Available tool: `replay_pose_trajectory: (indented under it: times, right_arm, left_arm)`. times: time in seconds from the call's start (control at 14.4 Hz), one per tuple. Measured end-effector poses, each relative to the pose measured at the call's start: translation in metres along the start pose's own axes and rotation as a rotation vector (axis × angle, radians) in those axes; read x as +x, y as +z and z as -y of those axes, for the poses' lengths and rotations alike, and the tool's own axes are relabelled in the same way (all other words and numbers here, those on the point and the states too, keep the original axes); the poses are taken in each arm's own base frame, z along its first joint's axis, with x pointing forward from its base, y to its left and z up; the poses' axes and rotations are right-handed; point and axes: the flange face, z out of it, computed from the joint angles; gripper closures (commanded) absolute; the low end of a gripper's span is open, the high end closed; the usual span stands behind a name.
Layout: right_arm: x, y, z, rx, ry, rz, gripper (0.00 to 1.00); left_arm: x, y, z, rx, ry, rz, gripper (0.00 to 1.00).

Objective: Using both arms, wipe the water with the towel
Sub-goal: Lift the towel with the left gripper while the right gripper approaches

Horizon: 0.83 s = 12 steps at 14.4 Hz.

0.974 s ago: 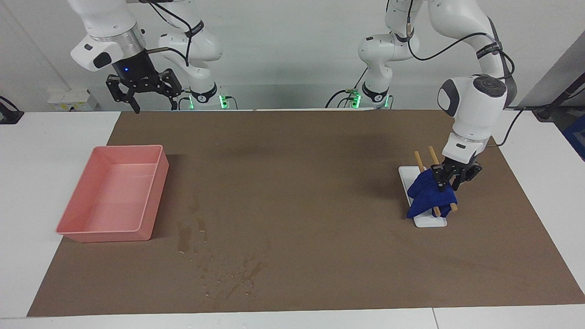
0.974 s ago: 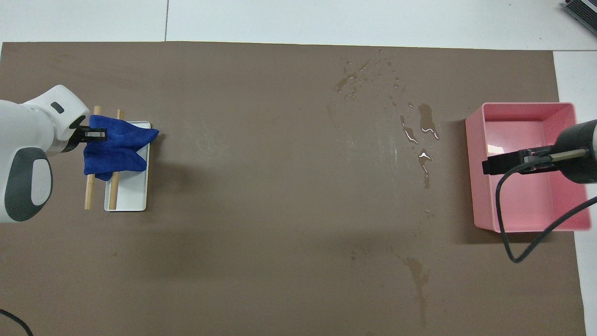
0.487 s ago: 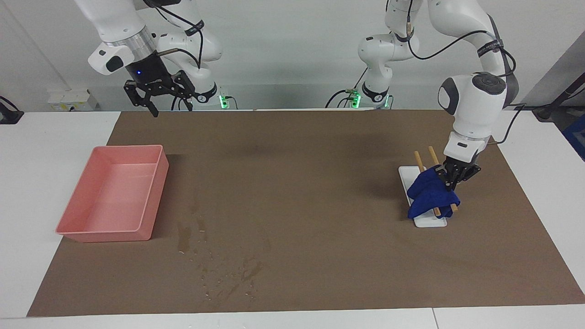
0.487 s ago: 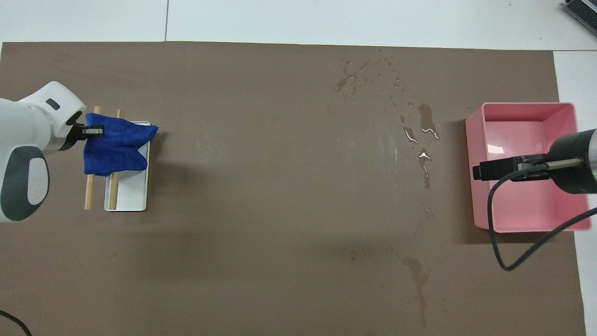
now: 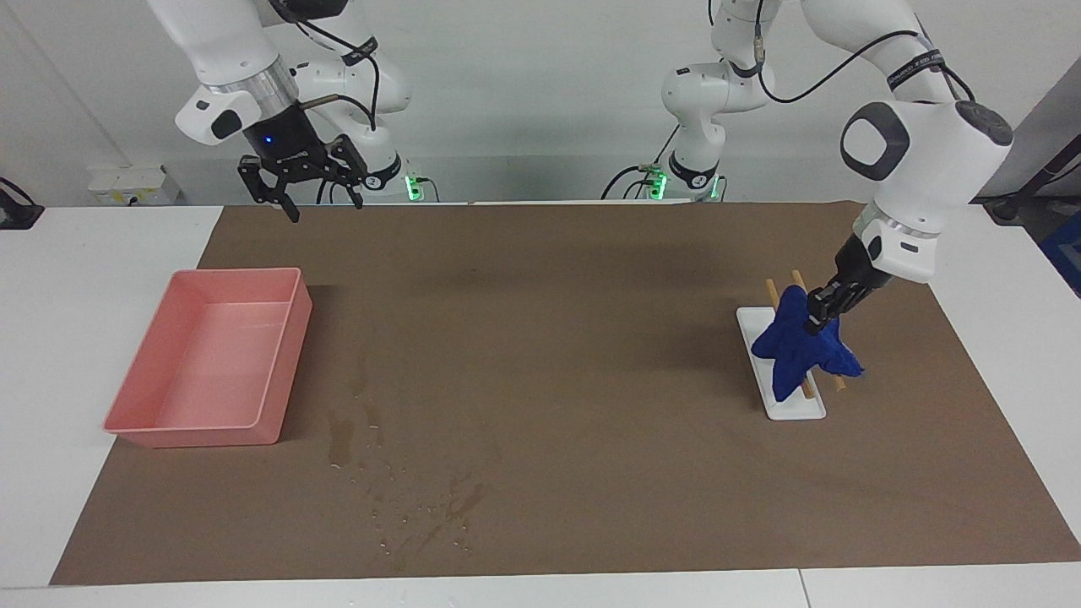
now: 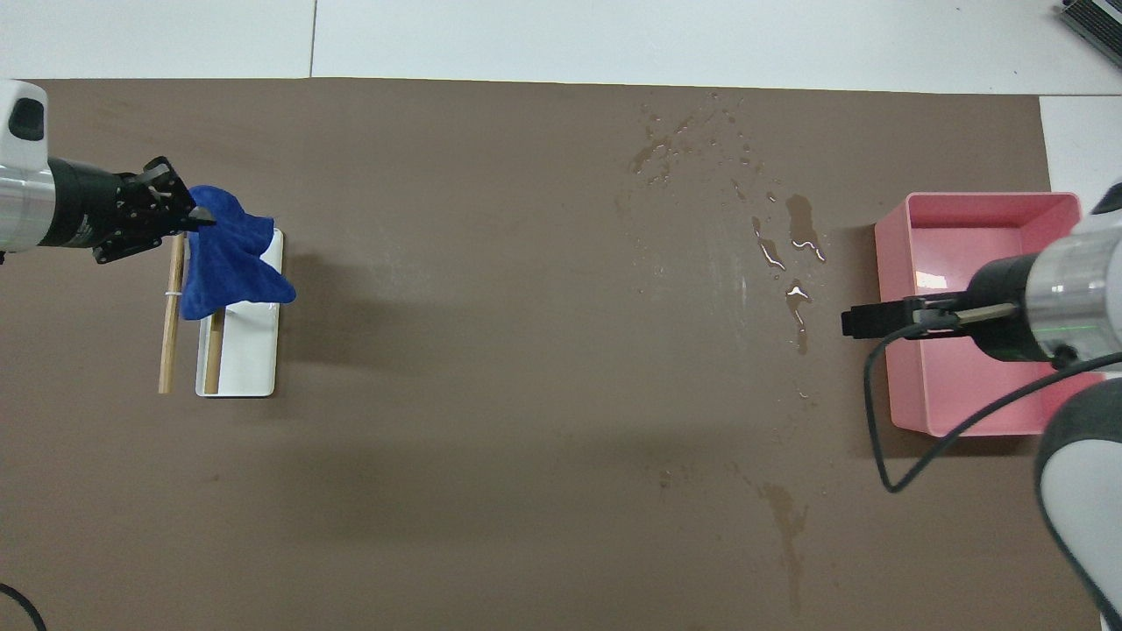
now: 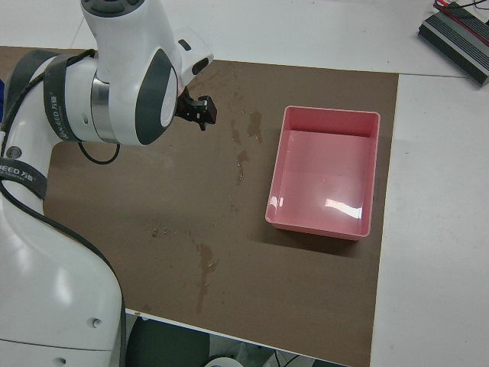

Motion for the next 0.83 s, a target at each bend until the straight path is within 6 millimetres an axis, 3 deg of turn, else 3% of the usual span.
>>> replay_pose_trajectory:
  times: [0.14, 0.42, 0.63, 0.83]
  right_arm:
    - [-0.006, 0.021, 0.040, 0.074, 0.212, 0.039, 0.00]
    - [-0.016, 0.023, 0.095, 0.229, 0.621, 0.104, 0.00]
    - [-0.009, 0.021, 0.105, 0.412, 0.943, 0.153, 0.00]
    - [-0.001, 0.026, 0.105, 0.567, 1.220, 0.211, 0.00]
  left_arm:
    - [-0.030, 0.001, -0.034, -0.099, -0.264, 0.090, 1.00]
    - [-0.121, 0.034, -0.111, -0.187, -0.613, 0.214, 1.00]
    - [-0.192, 0.064, -0.147, -0.209, -0.794, 0.248, 1.00]
    - [-0.229, 0.070, -0.164, -0.238, -0.974, 0.314, 1.00]
